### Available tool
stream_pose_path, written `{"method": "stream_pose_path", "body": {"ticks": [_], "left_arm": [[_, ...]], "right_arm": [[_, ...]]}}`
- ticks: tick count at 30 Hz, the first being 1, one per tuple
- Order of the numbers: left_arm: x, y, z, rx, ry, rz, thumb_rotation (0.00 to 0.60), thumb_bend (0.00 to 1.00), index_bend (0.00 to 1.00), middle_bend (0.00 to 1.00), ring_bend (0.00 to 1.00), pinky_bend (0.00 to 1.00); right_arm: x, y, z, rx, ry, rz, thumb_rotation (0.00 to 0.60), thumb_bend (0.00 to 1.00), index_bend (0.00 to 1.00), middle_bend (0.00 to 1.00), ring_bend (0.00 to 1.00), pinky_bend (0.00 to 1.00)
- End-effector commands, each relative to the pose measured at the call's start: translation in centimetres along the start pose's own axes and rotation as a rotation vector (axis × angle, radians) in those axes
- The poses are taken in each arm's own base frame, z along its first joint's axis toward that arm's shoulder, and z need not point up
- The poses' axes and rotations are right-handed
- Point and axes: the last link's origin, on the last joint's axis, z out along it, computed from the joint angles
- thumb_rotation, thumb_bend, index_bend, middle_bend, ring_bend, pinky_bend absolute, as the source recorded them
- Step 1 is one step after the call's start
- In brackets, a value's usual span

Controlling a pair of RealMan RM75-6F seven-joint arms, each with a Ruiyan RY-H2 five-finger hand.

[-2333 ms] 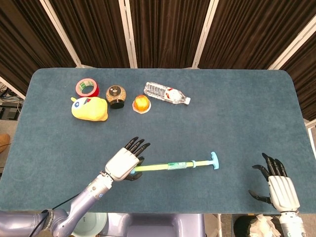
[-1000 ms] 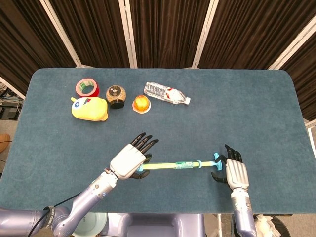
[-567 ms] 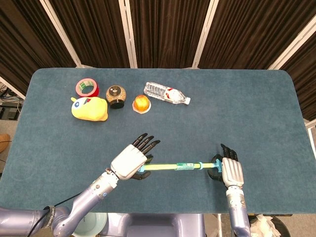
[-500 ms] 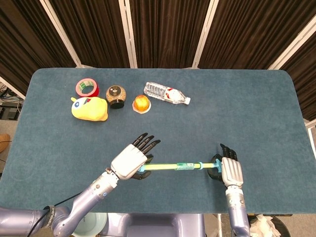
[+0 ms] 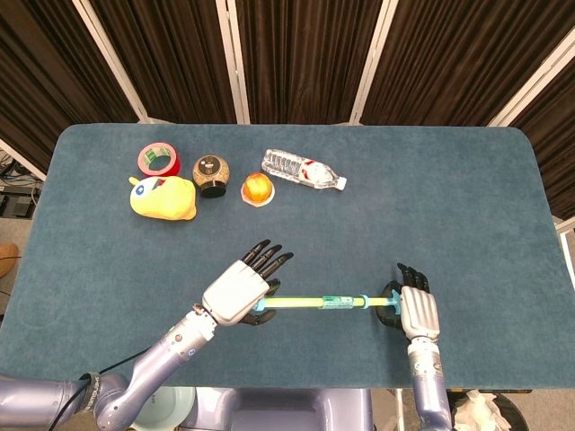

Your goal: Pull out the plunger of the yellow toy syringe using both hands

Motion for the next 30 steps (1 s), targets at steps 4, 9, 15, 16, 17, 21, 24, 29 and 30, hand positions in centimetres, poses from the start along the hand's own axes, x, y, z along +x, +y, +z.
{"method": "stream_pose_path", "body": {"ticks": [4, 9, 15, 16, 17, 21, 24, 29, 30], "left_arm": [[0.1, -0.1, 0.0, 0.001, 0.002, -0.001, 0.6, 0.36, 0.62, 0.06, 0.0, 0.03], [0.5, -0.3, -0.2, 0.002, 0.011, 0.0, 0.6, 0.36, 0.62, 0.06, 0.0, 0.03], [1.6, -0.7, -0.2, 0.006, 0.038, -0.004, 0.6, 0.36, 0.62, 0.06, 0.0, 0.03], [1.8, -0.7, -0.2, 0.007, 0.043, -0.007, 0.6, 0.36, 0.62, 0.06, 0.0, 0.03], [1.9, -0.7, -0.2, 0.008, 0.047, -0.012, 0.6, 0.36, 0.62, 0.06, 0.0, 0.03], [2.7, -0.7, -0.3, 0.01, 0.069, -0.031, 0.6, 0.36, 0.62, 0.06, 0.0, 0.03], [3.3, -0.7, -0.5, 0.01, 0.083, -0.037, 0.6, 0.36, 0.62, 0.06, 0.0, 0.03], [3.8, -1.3, -1.1, 0.016, 0.093, -0.028, 0.6, 0.36, 0.62, 0.06, 0.0, 0.03], [3.9, -1.5, -1.3, 0.019, 0.092, -0.026, 0.6, 0.36, 0.63, 0.06, 0.0, 0.03]], "right_arm": [[0.0, 0.0, 0.1, -0.001, 0.006, -0.002, 0.6, 0.45, 0.58, 0.12, 0.0, 0.0], [0.8, 0.1, 0.5, -0.003, 0.031, -0.005, 0.6, 0.45, 0.61, 0.13, 0.0, 0.0], [2.4, -0.1, 1.0, 0.002, 0.073, -0.001, 0.6, 0.46, 0.62, 0.13, 0.0, 0.0], [2.7, -0.1, 1.1, 0.003, 0.079, 0.0, 0.6, 0.46, 0.62, 0.13, 0.0, 0.0], [3.0, -0.2, 1.1, 0.004, 0.085, 0.001, 0.6, 0.46, 0.63, 0.13, 0.0, 0.0], [4.2, 0.0, 1.3, 0.001, 0.111, -0.007, 0.6, 0.46, 0.63, 0.13, 0.0, 0.0], [5.0, 0.3, 1.6, -0.01, 0.128, -0.007, 0.6, 0.46, 0.64, 0.13, 0.0, 0.0], [6.3, 1.0, 2.1, -0.031, 0.154, -0.006, 0.6, 0.46, 0.64, 0.14, 0.0, 0.0], [6.5, 1.2, 2.2, -0.036, 0.159, -0.005, 0.6, 0.46, 0.64, 0.14, 0.0, 0.0]]}}
